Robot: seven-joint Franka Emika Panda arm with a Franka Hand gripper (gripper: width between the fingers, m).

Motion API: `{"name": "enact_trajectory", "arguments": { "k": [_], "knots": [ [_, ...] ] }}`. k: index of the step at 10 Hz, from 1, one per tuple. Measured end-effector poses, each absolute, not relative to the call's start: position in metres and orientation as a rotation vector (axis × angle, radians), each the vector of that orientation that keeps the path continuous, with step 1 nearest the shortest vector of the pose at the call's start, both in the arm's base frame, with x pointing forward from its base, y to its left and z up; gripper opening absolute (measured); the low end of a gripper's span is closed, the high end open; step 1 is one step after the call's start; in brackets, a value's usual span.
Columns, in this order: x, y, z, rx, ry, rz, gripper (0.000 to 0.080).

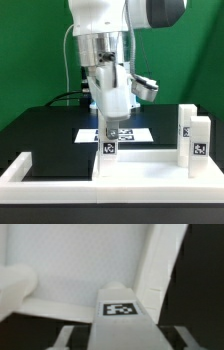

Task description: Assemble desk

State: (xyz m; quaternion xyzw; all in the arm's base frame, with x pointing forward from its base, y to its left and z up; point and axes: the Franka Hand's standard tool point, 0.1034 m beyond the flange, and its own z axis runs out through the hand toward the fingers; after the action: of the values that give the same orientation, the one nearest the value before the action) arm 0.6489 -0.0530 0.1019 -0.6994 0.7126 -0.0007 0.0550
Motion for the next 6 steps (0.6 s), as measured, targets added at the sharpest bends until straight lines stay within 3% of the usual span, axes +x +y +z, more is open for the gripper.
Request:
{"name": "enact_trajectory", "arguments": {
  "k": [3,4,5,6],
  "knots": [
    [0.648,-0.051,0.101,-2.166,2.119,-0.015,0.0301],
    [0.647,-0.043,0.101,-2.355,1.965,-0.04,0.0535],
    [0.648,-0.04,0.102,-2.564,1.697,-0.059,0.0625],
    [0.649,-0.038,0.103,-2.73,1.439,-0.072,0.0625]
  ]
}}
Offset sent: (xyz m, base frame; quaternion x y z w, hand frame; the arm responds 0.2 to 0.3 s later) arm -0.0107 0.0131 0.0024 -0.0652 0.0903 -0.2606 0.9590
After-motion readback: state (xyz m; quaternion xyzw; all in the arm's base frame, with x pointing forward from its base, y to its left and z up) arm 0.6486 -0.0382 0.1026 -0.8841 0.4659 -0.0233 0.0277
